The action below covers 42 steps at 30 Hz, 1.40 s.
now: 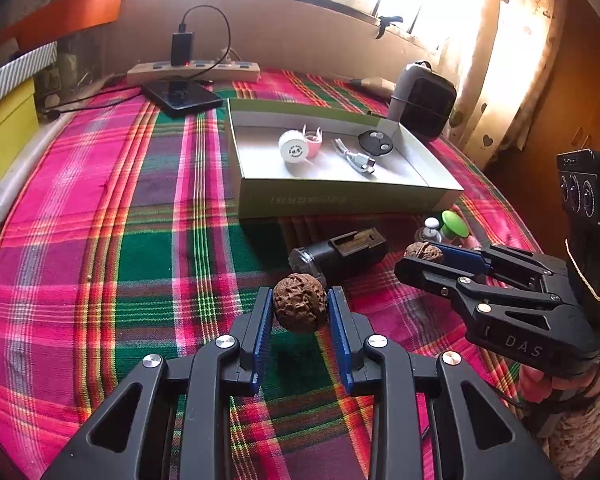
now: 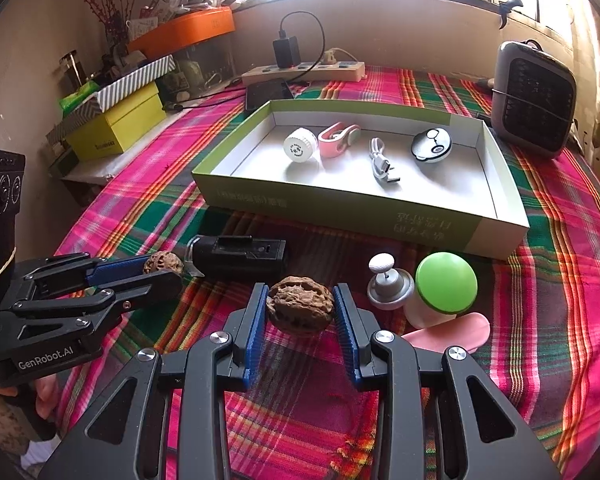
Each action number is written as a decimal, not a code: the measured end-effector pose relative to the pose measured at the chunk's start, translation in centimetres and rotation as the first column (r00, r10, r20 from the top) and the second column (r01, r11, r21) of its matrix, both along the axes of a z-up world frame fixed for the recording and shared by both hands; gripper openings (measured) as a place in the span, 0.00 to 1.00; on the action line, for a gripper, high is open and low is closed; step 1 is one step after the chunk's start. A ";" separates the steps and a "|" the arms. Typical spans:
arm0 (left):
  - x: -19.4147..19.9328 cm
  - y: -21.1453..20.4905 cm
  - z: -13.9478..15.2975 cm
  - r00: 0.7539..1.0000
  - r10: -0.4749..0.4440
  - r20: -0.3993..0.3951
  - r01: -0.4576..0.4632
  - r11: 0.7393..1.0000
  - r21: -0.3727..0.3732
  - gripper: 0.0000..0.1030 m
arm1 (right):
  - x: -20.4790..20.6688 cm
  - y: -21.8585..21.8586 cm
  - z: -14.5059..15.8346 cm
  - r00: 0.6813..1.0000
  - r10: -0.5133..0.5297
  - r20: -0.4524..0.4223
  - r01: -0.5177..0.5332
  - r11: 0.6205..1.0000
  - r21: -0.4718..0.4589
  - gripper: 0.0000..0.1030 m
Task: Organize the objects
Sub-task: 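Lift the walnut with the left gripper while the right gripper grasps the other walnut, then carry both walnuts over the box with both grippers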
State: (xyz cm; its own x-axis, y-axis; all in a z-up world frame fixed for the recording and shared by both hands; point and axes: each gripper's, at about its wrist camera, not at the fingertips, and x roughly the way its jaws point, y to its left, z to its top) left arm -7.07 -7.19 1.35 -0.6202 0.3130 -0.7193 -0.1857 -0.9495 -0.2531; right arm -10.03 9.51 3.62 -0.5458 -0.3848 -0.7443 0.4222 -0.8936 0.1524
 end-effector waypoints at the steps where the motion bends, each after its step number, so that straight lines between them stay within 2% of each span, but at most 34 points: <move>1: 0.0 0.0 0.2 1.000 0.000 -0.003 0.000 1.000 -0.002 0.25 | 0.0 0.1 0.1 1.000 -0.001 -0.001 0.001 1.000 -0.003 0.33; 21: -1.6 1.9 3.3 0.999 -0.042 -0.034 0.042 0.999 0.002 0.25 | -0.3 1.9 2.9 0.998 -0.041 -0.040 0.039 0.998 -0.040 0.33; 33: -5.5 3.3 4.2 0.997 -0.073 -0.012 0.073 0.997 0.025 0.25 | -2.8 3.8 4.3 0.994 -0.095 -0.053 0.093 0.995 -0.038 0.33; 42: -9.0 4.2 4.5 0.997 -0.079 -0.001 0.079 0.997 0.020 0.25 | -6.1 5.6 4.6 0.988 -0.149 -0.045 0.149 0.989 -0.013 0.33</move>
